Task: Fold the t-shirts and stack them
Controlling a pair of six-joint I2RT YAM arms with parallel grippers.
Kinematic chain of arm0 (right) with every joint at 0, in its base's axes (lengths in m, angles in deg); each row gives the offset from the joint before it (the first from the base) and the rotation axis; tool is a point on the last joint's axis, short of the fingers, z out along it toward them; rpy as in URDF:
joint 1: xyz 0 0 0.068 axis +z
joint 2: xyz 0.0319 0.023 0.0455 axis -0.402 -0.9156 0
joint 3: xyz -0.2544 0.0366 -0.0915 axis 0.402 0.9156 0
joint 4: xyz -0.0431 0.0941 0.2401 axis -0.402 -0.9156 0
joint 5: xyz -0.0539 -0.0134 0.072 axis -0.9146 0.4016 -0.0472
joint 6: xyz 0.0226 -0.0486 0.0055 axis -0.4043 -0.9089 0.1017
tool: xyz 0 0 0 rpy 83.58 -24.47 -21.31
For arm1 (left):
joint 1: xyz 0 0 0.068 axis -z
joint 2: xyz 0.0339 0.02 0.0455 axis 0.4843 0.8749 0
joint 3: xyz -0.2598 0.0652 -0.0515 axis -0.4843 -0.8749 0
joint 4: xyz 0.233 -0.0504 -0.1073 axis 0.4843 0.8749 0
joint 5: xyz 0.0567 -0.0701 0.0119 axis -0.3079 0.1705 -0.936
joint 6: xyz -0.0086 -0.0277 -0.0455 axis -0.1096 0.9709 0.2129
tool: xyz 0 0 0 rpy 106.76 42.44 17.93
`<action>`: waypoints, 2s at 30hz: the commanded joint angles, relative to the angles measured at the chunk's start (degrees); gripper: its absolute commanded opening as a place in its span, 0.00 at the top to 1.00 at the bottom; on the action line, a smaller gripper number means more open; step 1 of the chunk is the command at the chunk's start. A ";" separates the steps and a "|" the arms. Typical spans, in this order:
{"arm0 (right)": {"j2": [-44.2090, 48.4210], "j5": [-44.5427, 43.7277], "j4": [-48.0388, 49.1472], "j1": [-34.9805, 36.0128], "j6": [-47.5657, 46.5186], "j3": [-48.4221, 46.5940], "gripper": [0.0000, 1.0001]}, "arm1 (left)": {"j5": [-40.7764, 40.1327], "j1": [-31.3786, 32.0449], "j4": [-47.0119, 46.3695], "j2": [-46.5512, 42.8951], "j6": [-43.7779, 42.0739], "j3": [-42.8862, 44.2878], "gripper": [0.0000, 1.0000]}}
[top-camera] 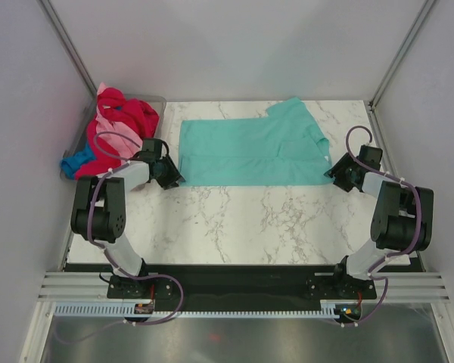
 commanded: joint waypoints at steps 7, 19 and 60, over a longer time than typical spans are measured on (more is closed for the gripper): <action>-0.84 -0.40 -1.63 -0.35 -0.77 2.51 0.52 | -2.03 1.45 -0.76 5.12 2.52 0.97 0.80; 8.64 -5.32 -9.96 -2.11 -0.94 5.32 1.00 | -1.07 1.98 5.56 -3.91 -0.65 -0.78 0.98; 21.20 -3.74 -26.24 -0.01 -1.97 -14.48 0.07 | 9.39 4.44 25.17 -45.42 -11.19 -8.34 0.05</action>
